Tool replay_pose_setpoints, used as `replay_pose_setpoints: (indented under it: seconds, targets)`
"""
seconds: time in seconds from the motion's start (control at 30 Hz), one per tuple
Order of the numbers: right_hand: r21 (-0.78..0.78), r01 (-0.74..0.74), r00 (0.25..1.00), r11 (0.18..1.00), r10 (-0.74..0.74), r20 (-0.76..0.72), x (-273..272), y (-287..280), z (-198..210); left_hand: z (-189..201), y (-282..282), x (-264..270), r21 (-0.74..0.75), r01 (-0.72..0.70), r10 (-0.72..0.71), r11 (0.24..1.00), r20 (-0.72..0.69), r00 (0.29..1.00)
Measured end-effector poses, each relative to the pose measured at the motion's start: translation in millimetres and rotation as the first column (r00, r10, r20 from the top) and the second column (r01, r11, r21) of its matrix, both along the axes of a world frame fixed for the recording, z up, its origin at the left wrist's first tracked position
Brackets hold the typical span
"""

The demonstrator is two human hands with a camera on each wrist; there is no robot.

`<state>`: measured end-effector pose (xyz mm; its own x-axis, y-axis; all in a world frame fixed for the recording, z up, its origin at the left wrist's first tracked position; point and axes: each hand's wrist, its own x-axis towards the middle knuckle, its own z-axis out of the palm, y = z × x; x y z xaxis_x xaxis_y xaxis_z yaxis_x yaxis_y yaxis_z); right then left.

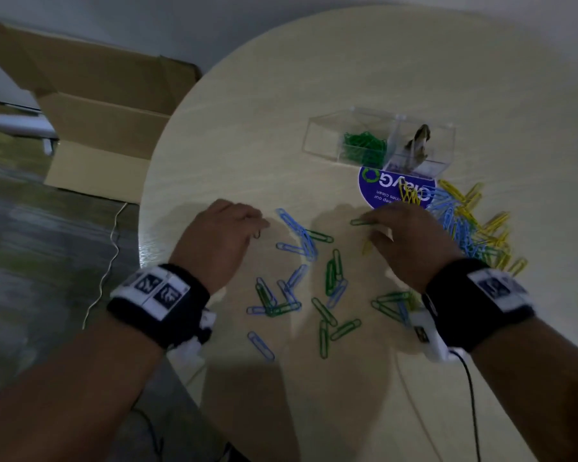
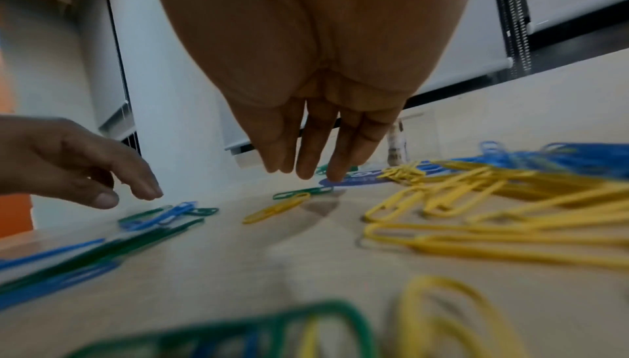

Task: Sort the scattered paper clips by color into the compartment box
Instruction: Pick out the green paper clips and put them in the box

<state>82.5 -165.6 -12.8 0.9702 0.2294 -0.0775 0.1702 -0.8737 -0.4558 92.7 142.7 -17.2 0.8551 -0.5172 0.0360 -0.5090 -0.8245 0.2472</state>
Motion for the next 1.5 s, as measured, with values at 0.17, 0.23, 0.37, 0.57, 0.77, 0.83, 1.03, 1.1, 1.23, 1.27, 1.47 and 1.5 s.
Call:
replay_pose_setpoints:
  seconds: [0.17,0.23,0.37,0.57,0.77,0.83,1.03,1.1,1.23,1.27,1.47,1.5]
  targets:
    - [-0.087,0.005,0.994,0.996,-0.014,-0.106,21.1,17.1,-4.8,-0.4,3.5,19.5,0.159,0.068,-0.062,0.985,-0.039,0.997]
    - [-0.057,0.109,0.975,0.992,-0.118,-0.191,22.3,15.9,-6.5,0.7,5.1,21.7,0.177,0.015,-0.001,0.984,-0.078,0.997]
    - [0.031,0.228,0.950,0.973,-0.215,-0.225,11.7,15.3,-0.2,-0.5,-2.2,20.2,0.030,0.009,-0.004,1.000,-0.151,0.988]
    - [0.169,0.139,0.978,0.976,-0.108,-0.181,-40.4,45.8,-2.8,-7.1,-48.8,9.3,-0.148,0.287,-0.313,0.946,-0.201,0.928]
    - [0.198,0.264,0.957,0.944,-0.231,-0.175,-36.6,34.5,-11.0,-4.4,-21.7,-11.9,-0.102,0.139,-0.160,0.985,-0.237,0.958]
    - [0.264,0.340,0.938,0.903,-0.302,-0.172,-32.1,28.7,-4.2,3.0,-21.9,-10.9,-0.124,0.061,-0.089,0.990,-0.233,0.968]
    - [0.120,0.334,0.930,0.935,-0.307,-0.201,-36.0,43.1,-0.5,4.6,-63.6,20.2,-0.166,0.087,-0.109,0.982,-0.131,0.985]
    - [0.023,0.255,0.937,0.967,-0.241,-0.254,-42.0,56.6,-2.7,-0.7,-71.4,29.3,-0.133,0.136,-0.160,0.982,-0.192,0.968]
    - [-0.063,0.190,0.948,0.980,-0.200,-0.247,-49.7,65.0,-5.6,-4.1,-72.5,32.3,-0.031,0.203,-0.204,0.979,-0.263,0.943]
    - [-0.065,0.195,0.948,0.979,-0.205,-0.243,-50.0,64.3,-5.6,-4.8,-72.4,32.5,-0.037,0.174,-0.178,0.984,-0.284,0.942]
    - [-0.148,0.051,0.970,0.988,-0.085,-0.228,-47.2,68.7,-7.6,-7.1,-74.5,27.5,0.022,0.158,-0.148,0.987,-0.242,0.959]
    - [-0.161,0.013,0.977,0.987,-0.047,-0.210,-47.6,69.3,-8.2,-8.5,-73.8,25.6,0.034,0.186,-0.174,0.982,-0.219,0.960]
